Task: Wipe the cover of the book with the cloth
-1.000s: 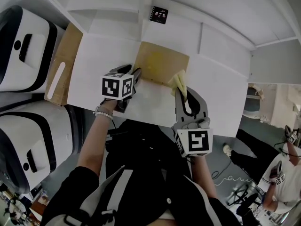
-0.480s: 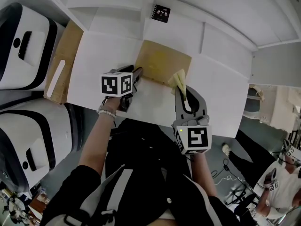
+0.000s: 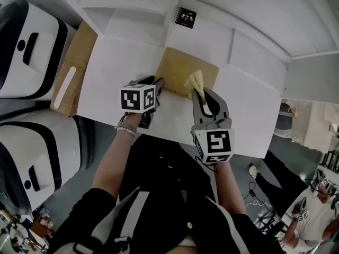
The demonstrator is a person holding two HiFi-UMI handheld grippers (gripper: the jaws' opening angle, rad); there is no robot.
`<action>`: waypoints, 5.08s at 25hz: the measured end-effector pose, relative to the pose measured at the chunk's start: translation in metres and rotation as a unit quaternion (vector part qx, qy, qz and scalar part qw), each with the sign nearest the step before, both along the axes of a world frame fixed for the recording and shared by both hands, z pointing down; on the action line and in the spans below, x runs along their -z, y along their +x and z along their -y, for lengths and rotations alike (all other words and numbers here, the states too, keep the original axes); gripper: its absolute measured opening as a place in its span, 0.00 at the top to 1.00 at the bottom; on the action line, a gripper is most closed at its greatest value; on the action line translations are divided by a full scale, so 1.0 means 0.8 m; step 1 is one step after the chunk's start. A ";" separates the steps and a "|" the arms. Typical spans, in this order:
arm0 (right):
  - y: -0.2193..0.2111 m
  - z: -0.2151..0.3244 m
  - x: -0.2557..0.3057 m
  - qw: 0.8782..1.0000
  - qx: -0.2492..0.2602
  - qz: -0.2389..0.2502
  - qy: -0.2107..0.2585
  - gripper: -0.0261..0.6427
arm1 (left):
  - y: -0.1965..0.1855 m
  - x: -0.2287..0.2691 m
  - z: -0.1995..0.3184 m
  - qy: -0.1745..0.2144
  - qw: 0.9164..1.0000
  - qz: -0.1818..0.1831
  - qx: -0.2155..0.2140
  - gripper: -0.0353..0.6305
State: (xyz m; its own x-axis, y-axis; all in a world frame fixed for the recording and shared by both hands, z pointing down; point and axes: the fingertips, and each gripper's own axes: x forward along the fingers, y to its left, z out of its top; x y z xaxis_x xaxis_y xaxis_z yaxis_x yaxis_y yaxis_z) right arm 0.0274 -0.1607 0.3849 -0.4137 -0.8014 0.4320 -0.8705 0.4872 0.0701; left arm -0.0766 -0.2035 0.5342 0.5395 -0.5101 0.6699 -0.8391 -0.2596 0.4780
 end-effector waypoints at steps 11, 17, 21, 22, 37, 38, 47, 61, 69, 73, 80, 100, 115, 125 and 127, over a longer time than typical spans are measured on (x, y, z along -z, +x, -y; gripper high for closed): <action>-0.069 0.080 -0.050 0.998 0.060 -0.005 -0.029 0.90 | 0.001 -0.001 0.000 0.003 1.000 0.003 -0.005 0.73; -0.094 0.114 -0.083 0.995 0.085 -0.017 -0.058 0.90 | 0.001 0.000 -0.001 0.003 1.000 0.003 -0.005 0.73; -0.099 0.132 -0.108 0.993 0.071 -0.009 -0.091 0.90 | 0.000 0.001 0.000 0.003 1.000 0.004 -0.004 0.73; -0.100 0.134 -0.114 0.993 0.070 -0.009 -0.098 0.90 | 0.000 0.000 -0.001 0.004 1.000 0.004 -0.003 0.73; -0.083 0.162 -0.154 0.990 0.025 -0.052 -0.131 0.90 | 0.000 0.000 -0.001 -0.002 1.000 -0.003 0.019 0.73; -0.078 0.162 -0.156 0.990 0.023 -0.057 -0.131 0.90 | 0.000 0.000 -0.001 -0.002 1.000 -0.002 0.020 0.73; -0.011 0.151 -0.155 0.989 -0.024 -0.058 -0.137 0.90 | -0.002 0.000 -0.002 0.004 1.000 0.004 0.029 0.73; 0.103 0.126 -0.156 0.982 -0.111 -0.049 -0.142 0.90 | -0.001 -0.001 -0.003 0.001 1.000 0.006 0.030 0.73; 0.136 0.111 -0.156 0.978 -0.134 -0.050 -0.148 0.90 | -0.001 -0.002 -0.003 -0.003 0.999 0.002 0.032 0.74; 0.133 0.103 -0.155 0.978 -0.138 -0.044 -0.151 0.90 | -0.001 -0.001 -0.003 -0.002 1.000 0.002 0.031 0.74; 0.105 0.096 -0.151 0.981 -0.118 -0.033 -0.150 0.90 | -0.001 -0.001 -0.003 -0.002 1.000 0.002 0.027 0.74; -0.102 0.104 -0.139 0.985 0.088 -0.024 -0.144 0.90 | 0.001 -0.001 -0.002 0.000 1.000 0.001 0.022 0.74; -0.056 0.099 -0.156 0.987 0.041 -0.033 -0.151 0.90 | -0.001 -0.002 -0.002 -0.001 1.000 -0.001 0.030 0.74; 0.046 0.078 -0.158 0.986 -0.056 -0.017 -0.156 0.90 | -0.002 -0.002 -0.002 -0.002 1.000 -0.001 0.027 0.74; 0.065 0.072 -0.159 0.985 -0.073 -0.015 -0.158 0.90 | -0.002 -0.002 -0.002 -0.002 1.000 -0.001 0.027 0.74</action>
State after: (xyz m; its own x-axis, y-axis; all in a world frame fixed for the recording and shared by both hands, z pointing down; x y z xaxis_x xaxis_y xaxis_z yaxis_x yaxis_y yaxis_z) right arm 0.0797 -0.2185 0.5123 -0.2867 -0.6749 0.6800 -0.9329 0.3582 -0.0378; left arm -0.0781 -0.2022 0.5357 0.5124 -0.5358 0.6711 -0.8511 -0.2127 0.4800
